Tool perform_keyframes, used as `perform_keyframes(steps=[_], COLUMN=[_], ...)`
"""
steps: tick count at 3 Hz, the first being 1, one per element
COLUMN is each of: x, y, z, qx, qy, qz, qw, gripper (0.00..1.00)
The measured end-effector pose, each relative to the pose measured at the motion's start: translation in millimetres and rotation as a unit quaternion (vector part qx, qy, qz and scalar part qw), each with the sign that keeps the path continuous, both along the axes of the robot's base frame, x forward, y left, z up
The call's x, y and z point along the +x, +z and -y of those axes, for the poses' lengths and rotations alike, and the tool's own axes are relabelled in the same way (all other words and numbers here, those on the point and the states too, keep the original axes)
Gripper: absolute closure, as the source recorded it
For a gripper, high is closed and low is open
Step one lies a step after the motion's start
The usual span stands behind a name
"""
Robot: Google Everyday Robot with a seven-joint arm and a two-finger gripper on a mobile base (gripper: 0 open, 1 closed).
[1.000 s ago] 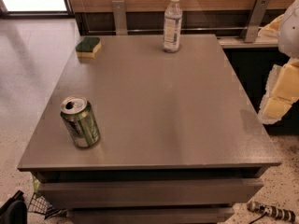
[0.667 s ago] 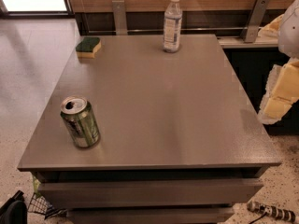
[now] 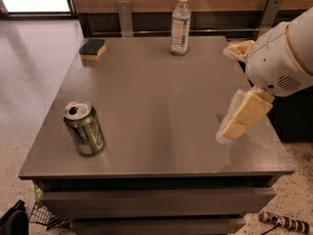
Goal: Move green can near sponge
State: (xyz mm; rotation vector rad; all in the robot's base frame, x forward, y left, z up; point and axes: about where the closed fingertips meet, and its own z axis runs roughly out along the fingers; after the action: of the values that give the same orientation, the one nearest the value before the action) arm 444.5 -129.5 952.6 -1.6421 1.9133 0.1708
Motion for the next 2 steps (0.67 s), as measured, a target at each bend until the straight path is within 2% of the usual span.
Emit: perform_keyframes(steps=[1, 2], x=[11.8, 26.2], y=[-14.3, -40.0], z=[-61.8, -121.0], qx=[0.114, 0.239], qy=[0.055, 0.089], qz=[0.025, 0.005], qw=[0.9917, 0.9670], gripper=[0.00, 0.00])
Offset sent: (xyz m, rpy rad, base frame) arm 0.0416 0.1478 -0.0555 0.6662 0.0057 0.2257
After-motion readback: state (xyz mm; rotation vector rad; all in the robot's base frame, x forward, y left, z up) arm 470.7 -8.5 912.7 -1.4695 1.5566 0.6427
